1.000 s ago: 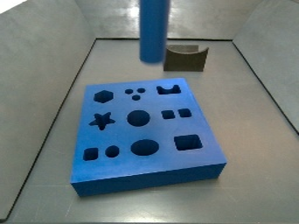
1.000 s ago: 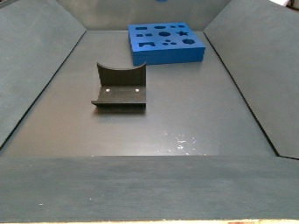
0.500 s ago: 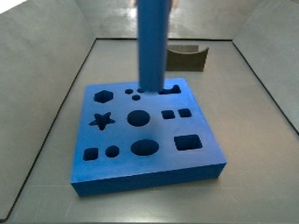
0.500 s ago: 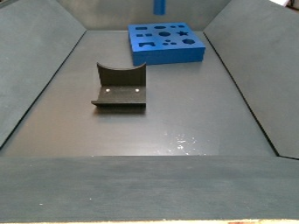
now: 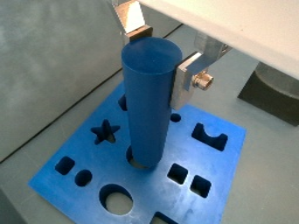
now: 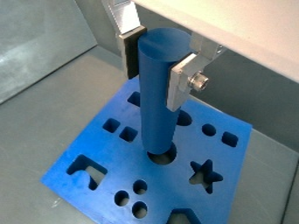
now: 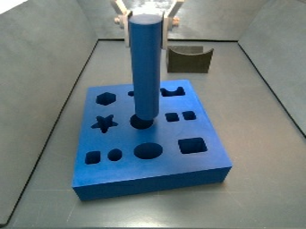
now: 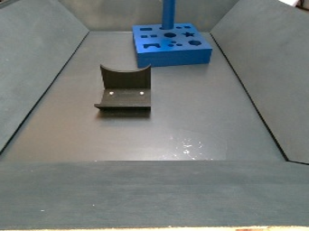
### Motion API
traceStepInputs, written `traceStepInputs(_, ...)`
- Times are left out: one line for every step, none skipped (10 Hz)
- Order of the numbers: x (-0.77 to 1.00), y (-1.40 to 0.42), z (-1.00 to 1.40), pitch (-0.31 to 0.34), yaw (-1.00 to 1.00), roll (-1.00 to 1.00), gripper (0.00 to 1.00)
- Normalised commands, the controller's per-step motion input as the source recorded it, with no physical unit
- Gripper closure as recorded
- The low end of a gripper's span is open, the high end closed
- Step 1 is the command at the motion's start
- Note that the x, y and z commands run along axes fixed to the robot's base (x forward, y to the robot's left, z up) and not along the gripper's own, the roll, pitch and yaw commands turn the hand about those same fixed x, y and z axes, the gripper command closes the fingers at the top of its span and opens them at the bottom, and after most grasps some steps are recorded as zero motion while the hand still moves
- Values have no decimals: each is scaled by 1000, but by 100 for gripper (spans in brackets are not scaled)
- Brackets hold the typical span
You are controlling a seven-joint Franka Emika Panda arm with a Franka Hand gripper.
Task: Pick up the round object. Move up. Move to above the board. Insert the round object.
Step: Insert the round object.
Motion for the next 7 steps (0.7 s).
traceStepInputs(-166, 0, -686, 0, 0, 29, 100)
traceStepInputs(-237, 0, -911, 0, 0, 0, 100)
traceStepInputs(0, 0, 0, 0, 0, -31, 100)
traceStepInputs(-34, 0, -23, 0, 0, 0, 100)
traceStepInputs(-46, -37, -166, 0, 0, 0, 100)
traceStepInputs(0, -126, -374, -14, -34, 0, 100)
traceStepInputs(3, -49, -266, 0, -91, 0, 100)
